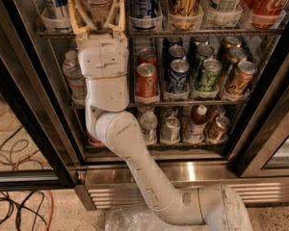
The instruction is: Pick blue plastic bottle from top shelf of fridge
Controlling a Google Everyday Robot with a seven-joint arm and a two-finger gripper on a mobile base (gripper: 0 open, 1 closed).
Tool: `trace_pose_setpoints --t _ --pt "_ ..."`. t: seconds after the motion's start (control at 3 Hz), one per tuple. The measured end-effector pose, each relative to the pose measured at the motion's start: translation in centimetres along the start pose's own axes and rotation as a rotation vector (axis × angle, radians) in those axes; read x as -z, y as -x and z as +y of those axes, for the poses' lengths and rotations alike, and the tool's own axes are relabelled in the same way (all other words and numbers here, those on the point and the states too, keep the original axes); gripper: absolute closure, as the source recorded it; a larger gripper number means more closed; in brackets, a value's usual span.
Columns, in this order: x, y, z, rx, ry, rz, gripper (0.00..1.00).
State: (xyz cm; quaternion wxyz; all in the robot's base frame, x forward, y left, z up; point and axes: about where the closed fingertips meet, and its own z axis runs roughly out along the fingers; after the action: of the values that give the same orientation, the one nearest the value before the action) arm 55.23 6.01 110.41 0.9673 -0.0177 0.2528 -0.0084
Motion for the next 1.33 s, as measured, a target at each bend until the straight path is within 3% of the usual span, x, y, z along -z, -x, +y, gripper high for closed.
trace_pose_setpoints --t 1.33 --pt "-0.73 0.78 0.11 -0.004 0.007 -0.045 1.00"
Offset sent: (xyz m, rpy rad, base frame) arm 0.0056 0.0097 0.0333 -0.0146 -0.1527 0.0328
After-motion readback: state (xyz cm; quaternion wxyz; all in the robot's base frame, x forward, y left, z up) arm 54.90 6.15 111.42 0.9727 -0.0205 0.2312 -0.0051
